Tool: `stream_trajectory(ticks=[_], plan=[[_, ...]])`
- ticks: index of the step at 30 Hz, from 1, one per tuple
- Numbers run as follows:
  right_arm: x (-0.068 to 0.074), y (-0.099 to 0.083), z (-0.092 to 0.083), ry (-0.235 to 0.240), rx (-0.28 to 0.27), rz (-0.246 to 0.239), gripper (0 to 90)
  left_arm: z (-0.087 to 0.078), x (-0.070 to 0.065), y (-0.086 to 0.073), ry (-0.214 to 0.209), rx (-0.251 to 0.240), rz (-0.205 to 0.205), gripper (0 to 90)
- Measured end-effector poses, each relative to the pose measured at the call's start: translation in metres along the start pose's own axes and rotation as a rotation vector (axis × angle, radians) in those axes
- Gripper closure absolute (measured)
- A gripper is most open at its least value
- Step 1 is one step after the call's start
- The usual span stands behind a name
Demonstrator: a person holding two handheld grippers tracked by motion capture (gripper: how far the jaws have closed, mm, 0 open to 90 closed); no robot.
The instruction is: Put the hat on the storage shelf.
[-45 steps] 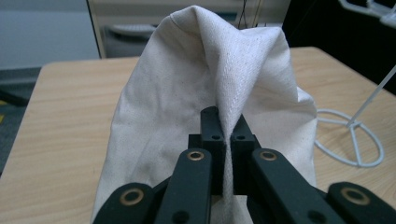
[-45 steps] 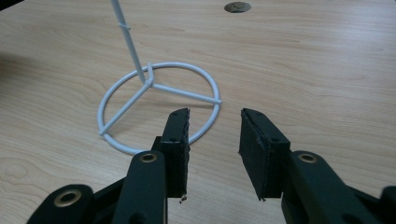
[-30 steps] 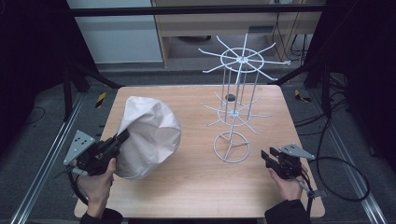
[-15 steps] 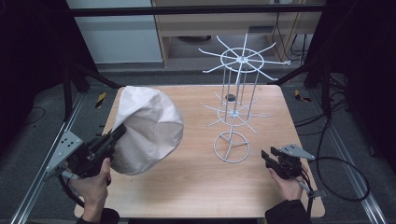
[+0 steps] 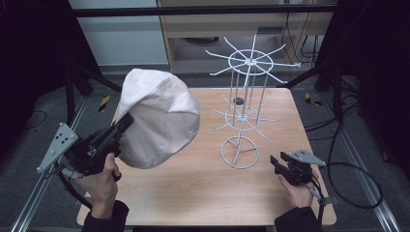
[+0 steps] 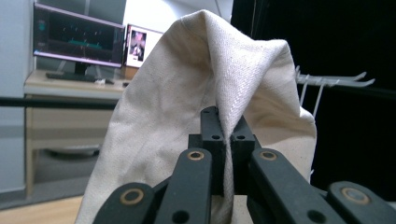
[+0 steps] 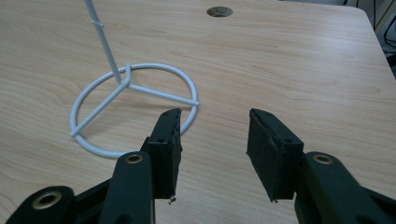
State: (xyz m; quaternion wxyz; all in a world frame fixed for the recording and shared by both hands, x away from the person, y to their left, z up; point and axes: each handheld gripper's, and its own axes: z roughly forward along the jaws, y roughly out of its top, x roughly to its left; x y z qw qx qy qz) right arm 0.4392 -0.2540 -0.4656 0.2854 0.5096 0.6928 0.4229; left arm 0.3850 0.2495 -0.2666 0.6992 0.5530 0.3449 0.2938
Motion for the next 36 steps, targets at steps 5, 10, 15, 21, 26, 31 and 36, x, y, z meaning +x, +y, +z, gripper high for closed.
stream_trajectory(ticks=[5,10,15,21,26,31,36], plan=[[0.000,0.000,0.001,-0.002,-0.003,-0.007,53.8,0.005,-0.004,0.010,-0.026,-0.053,-0.014,88.4],[0.000,-0.001,0.001,-0.003,-0.005,-0.008,53.3,0.007,-0.005,0.016,-0.037,-0.099,-0.026,88.3],[0.000,-0.001,0.002,-0.005,-0.005,-0.016,53.0,0.010,-0.008,0.023,-0.060,-0.138,-0.053,88.3],[0.000,-0.001,0.002,-0.007,-0.007,-0.011,52.7,0.022,-0.015,0.029,-0.085,-0.159,-0.052,88.3],[0.000,-0.002,0.003,-0.005,-0.005,-0.013,52.3,0.032,-0.021,0.032,-0.101,-0.182,-0.058,88.4],[0.000,-0.002,0.004,0.002,-0.002,-0.007,51.7,0.045,-0.032,0.035,-0.111,-0.193,-0.051,88.3],[0.000,-0.002,0.004,0.007,-0.001,-0.009,51.1,0.061,-0.039,0.039,-0.122,-0.192,-0.045,88.3]])
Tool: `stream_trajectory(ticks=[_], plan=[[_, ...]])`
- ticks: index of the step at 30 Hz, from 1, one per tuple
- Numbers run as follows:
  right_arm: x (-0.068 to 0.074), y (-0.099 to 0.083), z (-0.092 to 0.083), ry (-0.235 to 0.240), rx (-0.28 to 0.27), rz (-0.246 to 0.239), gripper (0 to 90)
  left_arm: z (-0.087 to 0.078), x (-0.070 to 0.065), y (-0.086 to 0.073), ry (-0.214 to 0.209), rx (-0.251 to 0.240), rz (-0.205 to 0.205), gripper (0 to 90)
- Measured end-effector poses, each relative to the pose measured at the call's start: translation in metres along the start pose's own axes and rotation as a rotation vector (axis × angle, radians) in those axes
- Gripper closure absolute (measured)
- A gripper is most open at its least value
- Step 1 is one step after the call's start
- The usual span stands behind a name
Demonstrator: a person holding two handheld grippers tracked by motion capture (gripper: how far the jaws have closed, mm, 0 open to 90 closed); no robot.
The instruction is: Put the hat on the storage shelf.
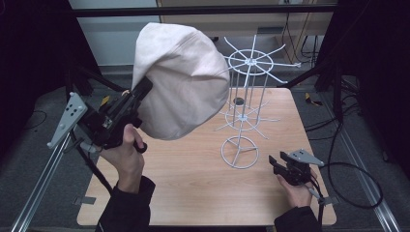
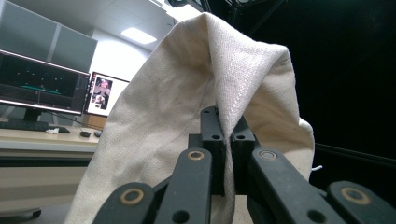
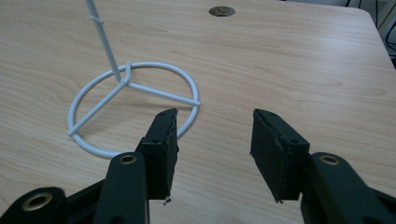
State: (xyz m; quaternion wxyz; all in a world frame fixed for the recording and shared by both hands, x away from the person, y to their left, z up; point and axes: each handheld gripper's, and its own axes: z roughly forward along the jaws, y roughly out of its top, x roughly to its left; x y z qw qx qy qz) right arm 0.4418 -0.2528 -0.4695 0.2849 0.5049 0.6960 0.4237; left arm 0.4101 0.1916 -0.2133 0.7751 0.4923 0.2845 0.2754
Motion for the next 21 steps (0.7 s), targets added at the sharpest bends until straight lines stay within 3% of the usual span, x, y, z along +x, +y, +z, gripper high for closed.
stream_trajectory(ticks=[5,11,16,21], plan=[[-0.001,0.000,0.000,0.001,-0.001,0.001,50.4,0.015,-0.001,-0.007,-0.007,0.021,-0.010,88.3],[-0.001,-0.001,0.001,0.001,0.000,0.000,50.0,0.028,0.005,-0.027,-0.018,0.074,-0.031,88.3],[-0.001,-0.001,0.002,-0.002,0.002,-0.002,49.8,0.028,0.015,-0.038,-0.021,0.108,-0.054,88.2],[-0.001,-0.001,0.002,-0.002,0.000,-0.002,49.6,0.023,0.023,-0.045,-0.012,0.141,-0.050,88.0]])
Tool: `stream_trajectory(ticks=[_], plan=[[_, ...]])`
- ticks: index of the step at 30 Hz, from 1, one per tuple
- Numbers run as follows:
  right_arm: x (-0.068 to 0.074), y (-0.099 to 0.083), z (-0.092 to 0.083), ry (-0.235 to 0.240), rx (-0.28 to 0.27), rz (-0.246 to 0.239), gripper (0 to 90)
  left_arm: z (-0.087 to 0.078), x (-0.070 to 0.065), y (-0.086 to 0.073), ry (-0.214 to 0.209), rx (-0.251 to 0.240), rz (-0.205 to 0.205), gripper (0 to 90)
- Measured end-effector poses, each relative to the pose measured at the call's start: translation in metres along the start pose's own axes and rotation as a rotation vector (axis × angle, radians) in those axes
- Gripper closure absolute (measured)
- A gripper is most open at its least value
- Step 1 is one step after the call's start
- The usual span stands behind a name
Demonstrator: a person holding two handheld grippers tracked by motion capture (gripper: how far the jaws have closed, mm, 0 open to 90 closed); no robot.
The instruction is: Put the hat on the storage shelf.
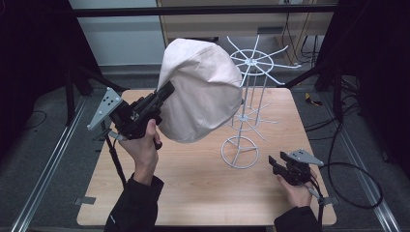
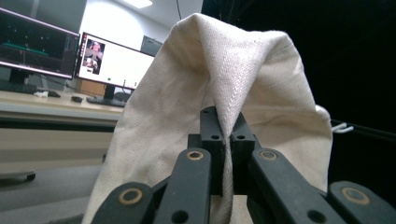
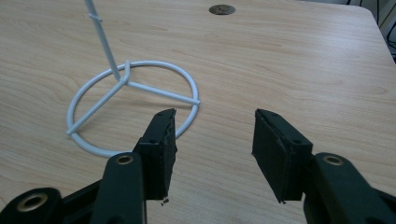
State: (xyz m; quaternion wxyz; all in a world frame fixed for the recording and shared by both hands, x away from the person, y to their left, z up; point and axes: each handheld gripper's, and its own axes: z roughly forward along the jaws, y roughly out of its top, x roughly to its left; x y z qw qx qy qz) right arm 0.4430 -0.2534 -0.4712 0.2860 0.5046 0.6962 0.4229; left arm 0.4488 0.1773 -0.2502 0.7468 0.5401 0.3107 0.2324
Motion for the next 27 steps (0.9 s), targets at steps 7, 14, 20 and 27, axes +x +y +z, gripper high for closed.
stream_trajectory(ticks=[7,14,20,27], plan=[[0.000,0.000,0.000,0.002,0.008,0.001,49.2,-0.004,0.010,-0.008,0.004,0.079,0.025,87.8],[0.000,-0.001,0.001,-0.001,0.007,-0.005,48.9,-0.005,0.016,-0.021,0.013,0.160,0.052,87.5],[0.000,-0.001,0.001,0.000,0.010,-0.005,48.7,-0.003,0.018,-0.032,0.017,0.205,0.069,86.9],[0.001,-0.001,0.001,0.004,0.013,0.001,48.4,0.000,0.017,-0.046,0.032,0.277,0.096,86.3]])
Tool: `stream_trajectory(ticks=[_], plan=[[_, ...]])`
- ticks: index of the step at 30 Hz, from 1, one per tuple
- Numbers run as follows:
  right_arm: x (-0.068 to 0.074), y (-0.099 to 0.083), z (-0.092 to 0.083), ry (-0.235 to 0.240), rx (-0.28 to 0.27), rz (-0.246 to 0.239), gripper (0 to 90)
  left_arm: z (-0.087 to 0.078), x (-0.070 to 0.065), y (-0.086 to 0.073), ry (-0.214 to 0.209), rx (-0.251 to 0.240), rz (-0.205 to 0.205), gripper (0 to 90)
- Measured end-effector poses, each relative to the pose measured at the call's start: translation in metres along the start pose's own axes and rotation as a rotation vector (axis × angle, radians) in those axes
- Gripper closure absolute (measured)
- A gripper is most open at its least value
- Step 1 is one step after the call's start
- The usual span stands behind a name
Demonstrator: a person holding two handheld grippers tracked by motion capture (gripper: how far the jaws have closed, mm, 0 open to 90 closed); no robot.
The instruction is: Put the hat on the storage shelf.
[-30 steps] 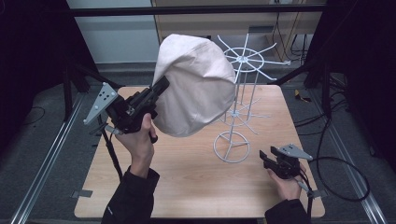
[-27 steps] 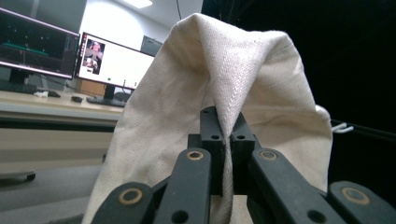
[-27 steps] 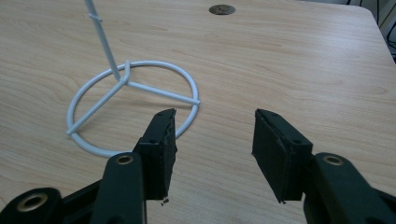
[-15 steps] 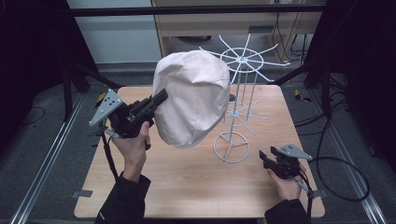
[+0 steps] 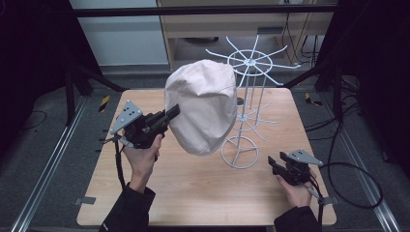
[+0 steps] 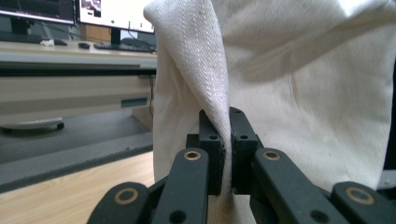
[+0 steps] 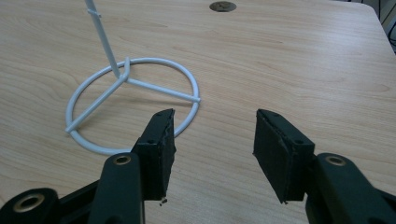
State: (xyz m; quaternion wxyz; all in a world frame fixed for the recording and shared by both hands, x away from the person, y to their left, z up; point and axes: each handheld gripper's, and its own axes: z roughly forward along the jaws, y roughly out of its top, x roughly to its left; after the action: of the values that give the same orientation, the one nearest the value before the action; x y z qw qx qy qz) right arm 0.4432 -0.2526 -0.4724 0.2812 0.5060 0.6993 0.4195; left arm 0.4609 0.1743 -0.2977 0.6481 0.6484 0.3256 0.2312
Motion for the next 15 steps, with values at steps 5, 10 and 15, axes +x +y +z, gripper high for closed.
stream_trajectory(ticks=[5,10,15], plan=[[0.000,0.000,0.000,0.001,0.000,0.002,48.1,0.007,-0.003,-0.010,-0.001,0.041,0.018,85.7],[0.000,0.000,0.000,0.001,0.001,0.003,47.9,0.013,-0.004,-0.017,-0.009,0.064,0.016,85.5],[0.000,0.000,0.001,0.002,0.002,0.001,47.7,0.019,-0.004,-0.023,-0.015,0.078,0.016,83.1]])
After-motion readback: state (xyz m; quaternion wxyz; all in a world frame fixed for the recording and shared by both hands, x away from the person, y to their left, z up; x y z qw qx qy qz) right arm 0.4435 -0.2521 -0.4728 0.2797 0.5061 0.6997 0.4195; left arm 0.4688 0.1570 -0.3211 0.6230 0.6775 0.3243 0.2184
